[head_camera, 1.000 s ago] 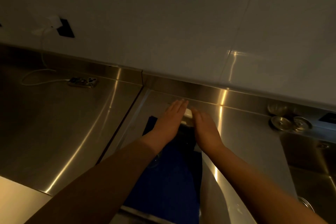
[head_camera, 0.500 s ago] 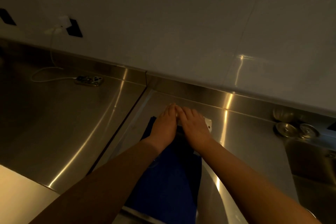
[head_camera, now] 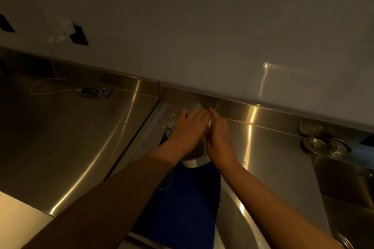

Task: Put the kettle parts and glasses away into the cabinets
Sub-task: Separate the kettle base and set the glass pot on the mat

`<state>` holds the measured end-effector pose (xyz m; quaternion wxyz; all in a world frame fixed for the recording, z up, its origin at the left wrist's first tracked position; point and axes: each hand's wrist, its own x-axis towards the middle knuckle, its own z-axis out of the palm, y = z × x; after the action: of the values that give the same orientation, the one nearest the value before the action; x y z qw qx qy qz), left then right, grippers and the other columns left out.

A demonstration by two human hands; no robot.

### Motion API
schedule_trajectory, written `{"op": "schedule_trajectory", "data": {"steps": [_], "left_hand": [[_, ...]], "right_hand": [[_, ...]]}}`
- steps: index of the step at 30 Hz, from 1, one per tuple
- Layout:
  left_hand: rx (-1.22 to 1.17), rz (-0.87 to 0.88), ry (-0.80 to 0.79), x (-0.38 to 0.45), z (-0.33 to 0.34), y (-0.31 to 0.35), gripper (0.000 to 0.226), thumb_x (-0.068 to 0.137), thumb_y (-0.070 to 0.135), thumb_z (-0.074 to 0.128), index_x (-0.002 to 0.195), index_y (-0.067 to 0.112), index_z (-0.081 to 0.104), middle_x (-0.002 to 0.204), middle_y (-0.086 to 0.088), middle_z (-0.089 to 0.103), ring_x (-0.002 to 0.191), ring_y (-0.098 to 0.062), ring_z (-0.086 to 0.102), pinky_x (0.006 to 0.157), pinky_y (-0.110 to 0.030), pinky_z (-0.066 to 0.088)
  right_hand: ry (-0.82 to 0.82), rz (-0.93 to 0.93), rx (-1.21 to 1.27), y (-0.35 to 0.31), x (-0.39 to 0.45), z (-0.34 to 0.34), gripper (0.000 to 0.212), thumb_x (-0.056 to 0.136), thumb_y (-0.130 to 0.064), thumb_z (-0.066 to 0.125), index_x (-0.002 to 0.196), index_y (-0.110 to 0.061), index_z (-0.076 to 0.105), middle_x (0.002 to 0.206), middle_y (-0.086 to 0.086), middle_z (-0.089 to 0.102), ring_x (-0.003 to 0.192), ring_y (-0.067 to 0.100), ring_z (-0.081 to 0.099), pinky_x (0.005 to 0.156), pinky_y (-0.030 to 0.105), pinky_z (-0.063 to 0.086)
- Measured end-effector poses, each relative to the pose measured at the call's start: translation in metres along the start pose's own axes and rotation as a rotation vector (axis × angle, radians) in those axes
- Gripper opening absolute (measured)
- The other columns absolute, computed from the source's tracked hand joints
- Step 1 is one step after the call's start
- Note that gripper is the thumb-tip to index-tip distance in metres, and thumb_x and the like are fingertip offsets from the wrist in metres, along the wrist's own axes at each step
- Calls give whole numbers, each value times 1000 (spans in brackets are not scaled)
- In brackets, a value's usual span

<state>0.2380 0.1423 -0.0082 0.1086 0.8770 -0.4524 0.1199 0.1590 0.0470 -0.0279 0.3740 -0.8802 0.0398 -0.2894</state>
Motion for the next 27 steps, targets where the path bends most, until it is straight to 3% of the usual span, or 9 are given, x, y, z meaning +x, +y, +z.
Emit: {"op": "schedule_trajectory", "data": {"steps": [3, 6, 10, 13, 16, 19, 21, 24, 27], "left_hand": [[40, 74, -41, -11, 9, 2, 64, 80, 19, 69, 138, 14, 42, 141, -5, 44, 133, -22, 37, 112, -45, 25], [-73, 141, 3, -17, 16, 2, 51, 81, 11, 67, 130, 11, 53, 135, -8, 53, 129, -25, 45, 110, -42, 28], [-126, 113, -84, -18, 19, 3, 59, 93, 12, 55, 146, 11, 31, 154, -6, 28, 144, -19, 18, 116, -34, 16], [-80, 65, -192, -21, 19, 2, 78, 90, 14, 59, 151, 17, 10, 160, 0, 3, 146, -15, 0, 117, -34, 8], [-156, 3, -183, -24, 15, 3, 80, 93, 17, 56, 151, 16, 1, 159, 1, -8, 146, -17, 7, 119, -36, 15], [-251, -125, -189, -25, 9, 0, 74, 97, 26, 49, 151, 16, -1, 160, -2, -1, 145, -19, 11, 116, -32, 13], [-307, -168, -184, -26, 8, 0, 74, 97, 30, 50, 151, 16, 3, 159, -4, 8, 146, -19, 11, 116, -32, 11], [-351, -258, -180, -30, 6, -2, 75, 94, 35, 53, 151, 14, 8, 159, -5, 10, 146, -20, 10, 116, -32, 10], [-323, -272, -175, -34, 6, -1, 77, 93, 40, 52, 151, 11, 10, 158, -8, 12, 146, -19, 9, 116, -30, 6]], "right_hand": [[-51, 68, 65, 5, -17, 6, 70, 85, 0, 55, 145, -15, 22, 126, 12, 41, 113, 16, 45, 97, 26, 38], [-44, 96, 100, 11, -27, 5, 66, 84, -6, 56, 144, -12, 28, 127, 9, 41, 113, 11, 45, 98, 23, 38], [-22, 115, 36, 18, -30, 0, 64, 87, -2, 57, 143, -13, 30, 126, 5, 42, 110, 0, 38, 92, 2, 27], [-69, 80, -53, 20, -30, -5, 67, 86, 1, 54, 145, -17, 27, 127, 9, 43, 107, 6, 41, 89, 15, 34], [-123, -17, -163, 22, -31, -9, 69, 86, -12, 54, 148, -17, 22, 134, 15, 40, 114, 14, 41, 92, 26, 39], [-213, -80, -315, 26, -33, -10, 84, 83, -18, 66, 149, -23, 13, 150, 16, 23, 134, 25, 29, 105, 39, 35], [-241, -120, -375, 28, -32, -8, 93, 79, -13, 73, 148, -26, 12, 153, 14, 18, 139, 27, 20, 109, 39, 27], [-308, -191, -490, 27, -26, -7, 101, 68, -6, 80, 148, -19, 20, 153, 15, 20, 141, 28, 13, 110, 38, 17], [-363, -243, -577, 26, -22, -7, 109, 53, -7, 86, 144, -13, 26, 149, 18, 31, 138, 33, 23, 109, 42, 20]]}}
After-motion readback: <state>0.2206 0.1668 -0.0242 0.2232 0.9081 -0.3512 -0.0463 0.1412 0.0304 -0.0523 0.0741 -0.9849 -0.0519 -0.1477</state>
